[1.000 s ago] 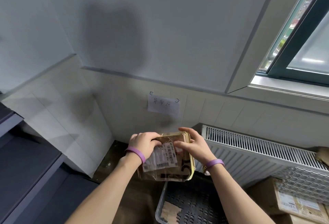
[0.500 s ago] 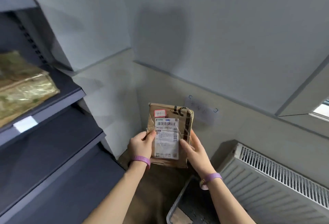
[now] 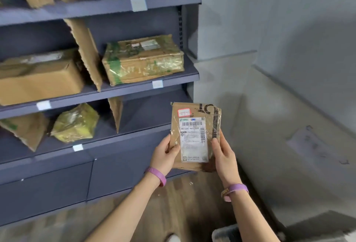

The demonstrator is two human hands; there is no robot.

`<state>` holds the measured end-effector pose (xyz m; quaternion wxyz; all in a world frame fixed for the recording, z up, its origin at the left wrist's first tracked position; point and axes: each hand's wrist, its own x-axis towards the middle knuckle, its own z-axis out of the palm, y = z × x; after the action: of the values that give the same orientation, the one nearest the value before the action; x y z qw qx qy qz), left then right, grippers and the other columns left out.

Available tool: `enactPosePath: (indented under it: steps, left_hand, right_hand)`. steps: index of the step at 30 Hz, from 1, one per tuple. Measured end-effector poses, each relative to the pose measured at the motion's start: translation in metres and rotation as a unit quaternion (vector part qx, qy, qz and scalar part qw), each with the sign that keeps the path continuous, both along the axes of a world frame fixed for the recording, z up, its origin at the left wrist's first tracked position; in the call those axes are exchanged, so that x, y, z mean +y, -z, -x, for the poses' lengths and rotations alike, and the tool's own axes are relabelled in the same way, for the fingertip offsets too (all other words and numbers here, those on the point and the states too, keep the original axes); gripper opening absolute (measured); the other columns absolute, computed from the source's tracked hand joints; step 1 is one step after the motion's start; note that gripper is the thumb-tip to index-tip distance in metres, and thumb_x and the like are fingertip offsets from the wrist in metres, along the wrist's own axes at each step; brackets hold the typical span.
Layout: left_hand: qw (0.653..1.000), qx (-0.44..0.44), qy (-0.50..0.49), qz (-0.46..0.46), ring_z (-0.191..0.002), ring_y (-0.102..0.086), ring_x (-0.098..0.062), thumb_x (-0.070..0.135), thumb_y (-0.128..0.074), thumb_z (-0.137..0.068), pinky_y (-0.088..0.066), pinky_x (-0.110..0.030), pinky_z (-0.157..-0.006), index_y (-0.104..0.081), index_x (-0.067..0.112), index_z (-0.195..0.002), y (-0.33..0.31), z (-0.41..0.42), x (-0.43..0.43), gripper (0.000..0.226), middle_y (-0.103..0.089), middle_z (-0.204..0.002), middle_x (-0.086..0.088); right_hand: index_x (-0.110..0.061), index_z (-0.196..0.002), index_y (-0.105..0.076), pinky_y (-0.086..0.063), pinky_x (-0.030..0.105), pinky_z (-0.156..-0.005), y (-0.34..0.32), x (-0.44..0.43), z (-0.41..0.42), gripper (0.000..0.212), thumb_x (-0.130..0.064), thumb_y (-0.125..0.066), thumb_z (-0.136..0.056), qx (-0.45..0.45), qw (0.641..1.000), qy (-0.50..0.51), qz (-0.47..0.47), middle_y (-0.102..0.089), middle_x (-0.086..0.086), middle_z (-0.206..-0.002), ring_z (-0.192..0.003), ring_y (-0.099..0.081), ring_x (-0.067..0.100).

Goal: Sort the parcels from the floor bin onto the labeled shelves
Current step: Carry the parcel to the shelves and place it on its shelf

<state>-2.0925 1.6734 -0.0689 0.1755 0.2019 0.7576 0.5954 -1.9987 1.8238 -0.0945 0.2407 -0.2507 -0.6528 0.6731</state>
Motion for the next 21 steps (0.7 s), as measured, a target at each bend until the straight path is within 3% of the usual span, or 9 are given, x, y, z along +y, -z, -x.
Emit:
enactPosePath:
  steps: [4, 7, 9, 11, 16, 21]
  left_hand:
    - [0.998, 0.02, -0.064, -0.019, -0.094, -0.062, 0.0, 0.006, -0.052, -0.093, -0.046, -0.009, -0.077, -0.061, 0.032, -0.109, -0.012, -0.002, -0.039, 0.031, -0.068, -0.103, 0.012]
    - [0.995, 0.029, -0.098, -0.007, -0.087, -0.054, -0.012, 0.01, -0.051, -0.094, -0.045, -0.023, -0.081, -0.061, 0.03, -0.107, -0.015, -0.002, -0.067, 0.026, -0.057, -0.092, -0.001]
    - [0.992, 0.028, -0.119, -0.016, -0.086, -0.052, -0.014, 0.01, -0.05, -0.094, -0.044, -0.025, -0.08, -0.061, 0.03, -0.108, -0.018, 0.001, -0.084, 0.026, -0.055, -0.09, -0.003]
    - [0.99, 0.029, -0.139, -0.022, -0.086, -0.054, -0.014, 0.01, -0.051, -0.094, -0.045, -0.021, -0.079, -0.061, 0.028, -0.111, -0.022, 0.002, -0.102, 0.027, -0.058, -0.09, -0.006]
    - [0.982, 0.037, -0.184, -0.035, -0.088, -0.061, -0.003, 0.009, -0.052, -0.094, -0.046, -0.007, -0.073, -0.062, 0.028, -0.11, -0.03, 0.007, -0.152, 0.027, -0.068, -0.095, 0.008]
    - [0.974, 0.054, -0.219, -0.024, -0.059, -0.043, 0.003, 0.01, -0.051, -0.092, -0.034, -0.006, -0.055, -0.057, 0.031, -0.082, -0.037, 0.015, -0.221, 0.024, -0.046, -0.057, 0.019]
  right_hand:
    - [-0.039, -0.142, -0.046, -0.04, 0.019, -0.103, -0.007, -0.03, 0.018, 0.042, -0.039, -0.046, -0.1, 0.005, 0.998, -0.058, -0.006, -0.056, -0.026, -0.133, -0.122, -0.05, -0.008]
    - [-0.045, -0.136, -0.048, -0.042, 0.0, -0.082, -0.015, -0.053, 0.031, 0.037, -0.039, -0.047, -0.1, 0.006, 0.995, -0.095, -0.019, -0.059, -0.039, -0.118, -0.11, -0.051, -0.02]
    - [-0.047, -0.134, -0.048, -0.04, -0.004, -0.077, -0.02, -0.068, 0.04, 0.035, -0.038, -0.047, -0.1, 0.004, 0.993, -0.113, -0.028, -0.06, -0.04, -0.115, -0.107, -0.052, -0.022]
    - [-0.045, -0.138, -0.047, -0.045, 0.003, -0.082, -0.022, -0.082, 0.048, 0.039, -0.042, -0.047, -0.099, -0.002, 0.991, -0.134, -0.027, -0.06, -0.032, -0.123, -0.113, -0.054, -0.014]
    - [-0.041, -0.143, -0.042, -0.045, 0.037, -0.107, -0.03, -0.128, 0.07, 0.044, -0.044, -0.045, -0.099, -0.017, 0.984, -0.172, -0.04, -0.057, -0.02, -0.134, -0.124, -0.054, 0.005]
    - [-0.044, -0.142, -0.039, -0.046, 0.04, -0.106, -0.041, -0.206, 0.086, 0.045, -0.046, -0.049, -0.098, 0.003, 0.974, -0.217, -0.062, -0.059, -0.025, -0.129, -0.121, -0.055, 0.0]
